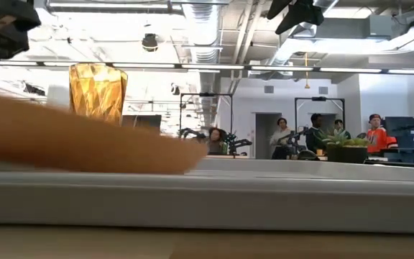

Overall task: Pick and place plate/cup/fork/spoon on tray
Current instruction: Put the orange plate on the serving tray

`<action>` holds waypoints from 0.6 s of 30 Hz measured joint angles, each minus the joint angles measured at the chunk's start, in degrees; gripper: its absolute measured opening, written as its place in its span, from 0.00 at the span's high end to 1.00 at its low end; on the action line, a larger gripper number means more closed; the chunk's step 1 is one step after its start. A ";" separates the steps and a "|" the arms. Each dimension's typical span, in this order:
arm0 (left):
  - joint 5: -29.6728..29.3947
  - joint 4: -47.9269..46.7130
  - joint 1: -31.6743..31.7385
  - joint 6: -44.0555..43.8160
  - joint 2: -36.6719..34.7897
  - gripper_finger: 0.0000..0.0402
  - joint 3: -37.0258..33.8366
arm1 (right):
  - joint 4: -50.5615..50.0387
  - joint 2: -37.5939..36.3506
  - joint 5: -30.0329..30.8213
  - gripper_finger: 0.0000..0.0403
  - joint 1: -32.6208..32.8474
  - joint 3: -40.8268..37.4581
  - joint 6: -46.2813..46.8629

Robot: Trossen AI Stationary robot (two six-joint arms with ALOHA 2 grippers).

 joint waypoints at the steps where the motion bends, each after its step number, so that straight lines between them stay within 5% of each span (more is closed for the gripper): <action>1: 0.03 0.95 -0.01 -0.16 0.00 1.00 -0.69 | 0.00 0.00 0.00 0.42 0.00 0.00 0.01; 18: 0.53 2.33 0.37 -0.47 0.05 1.00 -3.44 | 0.00 0.00 -0.07 0.42 -0.02 -0.01 0.03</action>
